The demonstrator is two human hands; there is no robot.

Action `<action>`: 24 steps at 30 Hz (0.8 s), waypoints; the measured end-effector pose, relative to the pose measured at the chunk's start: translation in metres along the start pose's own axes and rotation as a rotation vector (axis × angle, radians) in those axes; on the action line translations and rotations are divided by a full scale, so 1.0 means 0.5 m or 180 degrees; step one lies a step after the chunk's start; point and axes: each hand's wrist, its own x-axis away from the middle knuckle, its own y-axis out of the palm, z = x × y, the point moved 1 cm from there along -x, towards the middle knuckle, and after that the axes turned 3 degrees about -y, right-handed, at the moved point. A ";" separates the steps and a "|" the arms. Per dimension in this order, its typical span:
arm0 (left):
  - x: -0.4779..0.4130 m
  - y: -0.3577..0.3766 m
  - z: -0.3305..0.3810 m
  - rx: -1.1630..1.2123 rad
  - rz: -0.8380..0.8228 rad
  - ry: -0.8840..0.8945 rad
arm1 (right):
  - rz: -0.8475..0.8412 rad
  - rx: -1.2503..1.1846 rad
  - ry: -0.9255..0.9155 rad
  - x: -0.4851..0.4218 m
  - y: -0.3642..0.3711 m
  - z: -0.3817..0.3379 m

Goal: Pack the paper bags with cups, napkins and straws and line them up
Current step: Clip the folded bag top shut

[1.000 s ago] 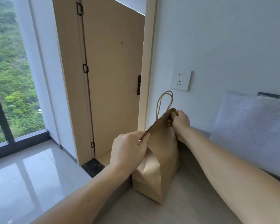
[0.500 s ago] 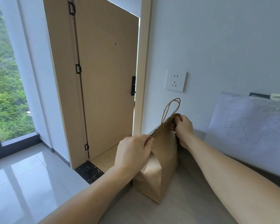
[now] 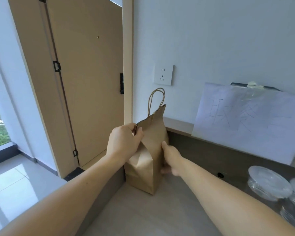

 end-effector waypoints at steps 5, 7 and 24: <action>0.002 -0.003 -0.002 0.0000 -0.0062 0.0060 | 0.0086 -0.0449 0.0071 -0.020 0.038 0.018; 0.003 -0.001 0.003 -0.0022 -0.0078 0.0110 | 0.0109 -0.0635 0.0038 -0.025 0.041 0.023; 0.002 0.006 0.008 -0.0092 -0.0088 -0.0139 | 0.0163 -0.0970 0.0465 0.025 0.029 0.064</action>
